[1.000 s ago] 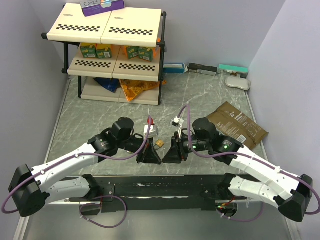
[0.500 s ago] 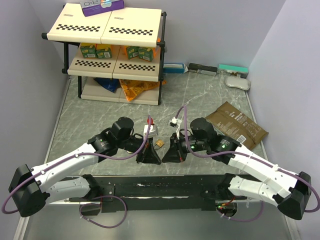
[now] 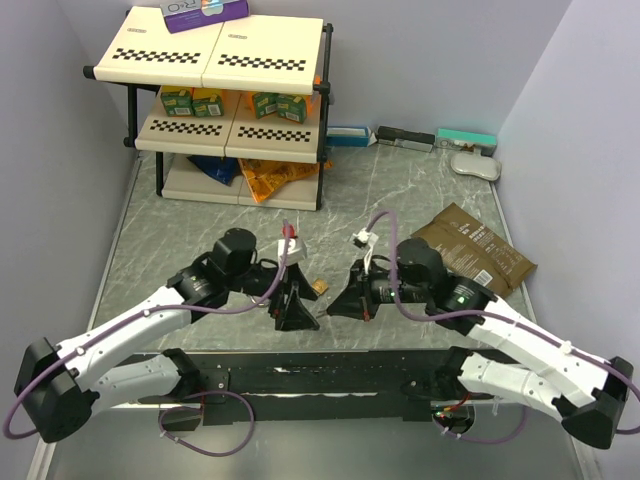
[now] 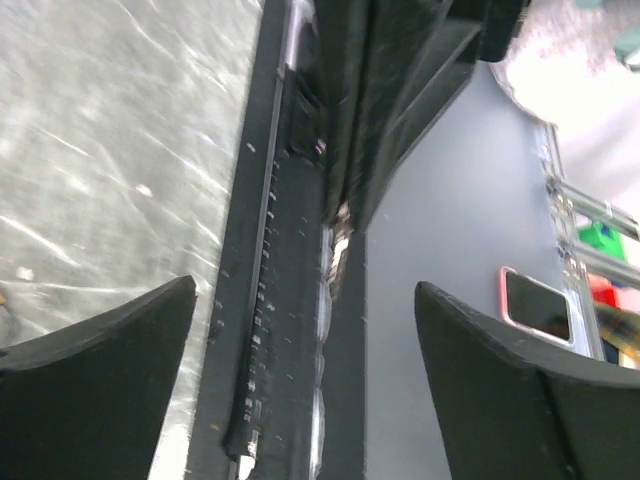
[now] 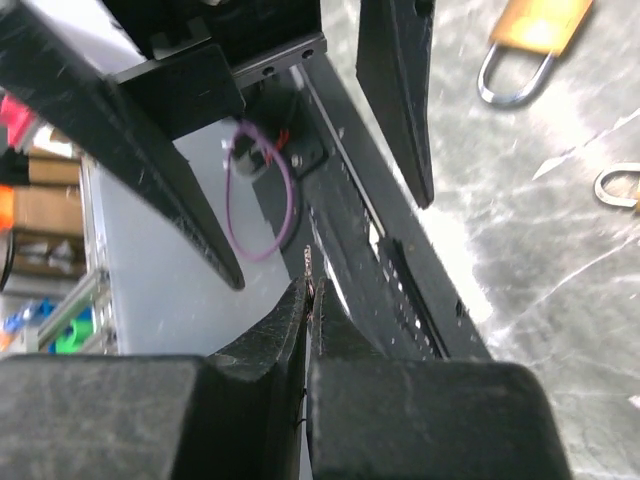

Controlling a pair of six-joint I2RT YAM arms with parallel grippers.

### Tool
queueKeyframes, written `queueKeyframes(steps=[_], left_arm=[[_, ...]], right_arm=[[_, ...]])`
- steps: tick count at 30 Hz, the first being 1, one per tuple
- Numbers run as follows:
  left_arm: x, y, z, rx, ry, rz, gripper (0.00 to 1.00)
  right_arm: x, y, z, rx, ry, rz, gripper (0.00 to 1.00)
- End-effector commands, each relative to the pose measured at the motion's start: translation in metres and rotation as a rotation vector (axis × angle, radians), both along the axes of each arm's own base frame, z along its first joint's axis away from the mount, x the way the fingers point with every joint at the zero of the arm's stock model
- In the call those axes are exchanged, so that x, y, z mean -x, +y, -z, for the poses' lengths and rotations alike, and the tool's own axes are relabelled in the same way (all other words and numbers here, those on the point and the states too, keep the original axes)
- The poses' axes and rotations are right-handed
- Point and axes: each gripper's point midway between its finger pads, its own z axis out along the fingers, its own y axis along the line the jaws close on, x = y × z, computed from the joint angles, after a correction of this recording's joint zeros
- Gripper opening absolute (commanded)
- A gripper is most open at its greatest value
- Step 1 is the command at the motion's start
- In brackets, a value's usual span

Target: Unlock with the key

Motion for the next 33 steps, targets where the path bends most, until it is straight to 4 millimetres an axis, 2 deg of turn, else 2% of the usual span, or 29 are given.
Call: queueKeyframes(steps=[1, 5, 11, 12, 16, 17, 18, 20, 22, 25, 27, 29, 31, 33], left_arm=[[-0.005, 0.002, -0.03, 0.108, -0.063, -0.007, 0.99], [0.003, 0.0, -0.033, 0.128, -0.035, 0.048, 0.93], [0.004, -0.001, -0.039, 0.152, -0.042, 0.063, 0.79], [0.003, -0.002, -0.04, 0.156, -0.046, 0.06, 0.74], [0.002, -0.003, -0.043, 0.173, -0.031, 0.064, 0.65], [0.002, -0.003, -0.044, 0.175, -0.023, 0.072, 0.6], [0.002, -0.002, -0.044, 0.177, -0.022, 0.073, 0.51], [0.0, -0.002, -0.046, 0.187, -0.018, 0.069, 0.5], [-0.002, -0.002, -0.048, 0.191, -0.02, 0.061, 0.54], [-0.008, 0.0, -0.052, 0.208, -0.029, 0.029, 0.55], [-0.013, 0.002, -0.051, 0.209, -0.02, -0.004, 0.47], [-0.016, 0.003, -0.051, 0.207, -0.02, -0.011, 0.32], [-0.016, 0.003, -0.05, 0.203, -0.021, -0.009, 0.3], [-0.016, 0.003, -0.048, 0.195, -0.009, -0.004, 0.35]], right_arm=[[-0.013, -0.004, -0.041, -0.14, -0.08, 0.083, 0.0], [-0.014, -0.005, -0.055, -0.196, -0.087, 0.071, 0.0], [-0.015, -0.003, -0.052, -0.207, -0.064, 0.075, 0.0], [-0.014, -0.003, -0.053, -0.211, -0.063, 0.078, 0.0], [-0.015, -0.005, -0.054, -0.204, -0.063, 0.086, 0.0], [-0.017, -0.005, -0.053, -0.192, -0.063, 0.093, 0.0], [-0.019, -0.005, -0.053, -0.182, -0.072, 0.096, 0.0], [-0.021, -0.003, -0.056, -0.17, -0.072, 0.093, 0.0], [-0.019, -0.001, -0.061, -0.178, -0.078, 0.073, 0.0], [-0.022, 0.002, -0.063, -0.179, -0.083, 0.071, 0.0], [-0.025, 0.003, -0.062, -0.17, -0.082, 0.074, 0.0], [-0.026, 0.004, -0.062, -0.171, -0.087, 0.076, 0.0], [-0.028, 0.004, -0.062, -0.168, -0.087, 0.087, 0.0], [-0.029, 0.003, -0.063, -0.168, -0.089, 0.091, 0.0]])
